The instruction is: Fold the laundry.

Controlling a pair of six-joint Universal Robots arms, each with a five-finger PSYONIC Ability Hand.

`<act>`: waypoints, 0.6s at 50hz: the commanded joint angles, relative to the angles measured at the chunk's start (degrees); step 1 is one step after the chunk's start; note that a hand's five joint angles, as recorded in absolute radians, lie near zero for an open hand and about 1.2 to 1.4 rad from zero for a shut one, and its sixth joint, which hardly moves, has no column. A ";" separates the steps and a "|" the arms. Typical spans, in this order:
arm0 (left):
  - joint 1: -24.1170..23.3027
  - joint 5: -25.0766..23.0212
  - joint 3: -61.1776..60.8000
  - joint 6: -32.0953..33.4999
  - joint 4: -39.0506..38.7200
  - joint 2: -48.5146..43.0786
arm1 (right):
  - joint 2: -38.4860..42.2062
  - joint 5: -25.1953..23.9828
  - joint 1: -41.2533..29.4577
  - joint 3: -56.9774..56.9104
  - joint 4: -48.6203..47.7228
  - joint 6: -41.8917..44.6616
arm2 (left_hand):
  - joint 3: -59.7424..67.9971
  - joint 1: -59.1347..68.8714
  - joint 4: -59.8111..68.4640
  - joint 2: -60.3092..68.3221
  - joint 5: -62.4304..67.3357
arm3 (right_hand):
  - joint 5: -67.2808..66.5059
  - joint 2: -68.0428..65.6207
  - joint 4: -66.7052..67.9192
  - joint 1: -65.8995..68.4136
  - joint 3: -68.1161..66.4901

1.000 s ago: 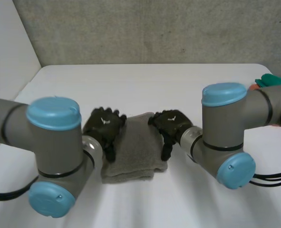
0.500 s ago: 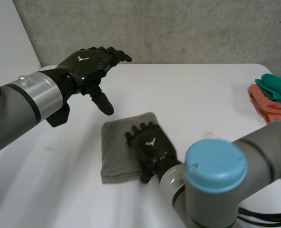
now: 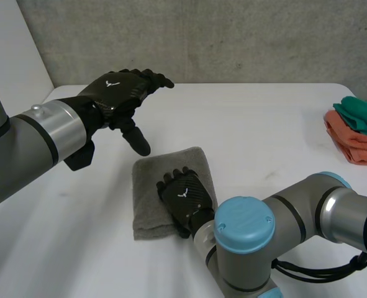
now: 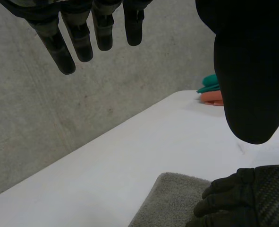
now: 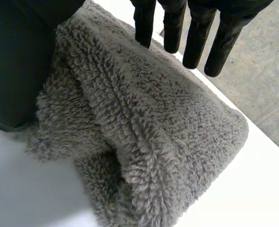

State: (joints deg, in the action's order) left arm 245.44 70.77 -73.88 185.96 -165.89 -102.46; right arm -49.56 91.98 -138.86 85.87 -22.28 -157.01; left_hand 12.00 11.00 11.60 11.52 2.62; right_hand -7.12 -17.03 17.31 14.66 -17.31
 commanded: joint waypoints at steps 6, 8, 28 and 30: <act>0.39 -0.02 -0.03 -0.07 -0.75 0.15 | 1.92 -0.14 0.08 -5.62 0.48 1.18 | -0.77 0.23 -0.38 -0.29 -1.39 | -6.92 -7.01 6.73 9.38 -6.73; 0.39 -0.02 -0.12 -0.16 -0.75 0.15 | 2.88 -0.23 0.08 -6.76 0.48 1.70 | -0.77 0.23 -0.38 -0.29 -1.39 | -8.76 -8.85 8.57 11.22 -8.57; 0.39 -0.10 -0.12 -1.30 -0.92 0.07 | 4.74 -1.19 4.56 -10.81 6.71 2.24 | -0.61 0.40 -0.21 -0.13 -1.23 | -62.88 -62.97 62.69 65.34 -62.69; 0.39 -0.10 -0.12 -1.39 -0.92 0.07 | 4.21 -1.54 6.13 -10.72 8.30 2.32 | -0.61 0.40 -0.21 -0.13 -1.23 | -62.88 -62.97 62.69 65.34 -62.69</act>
State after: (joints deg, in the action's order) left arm 245.77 70.69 -74.09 184.79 -166.77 -102.39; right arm -43.99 91.10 -136.05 74.95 -18.61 -154.61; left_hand 12.00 11.00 11.60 11.52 2.62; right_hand -52.67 -66.80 67.30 50.96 -65.05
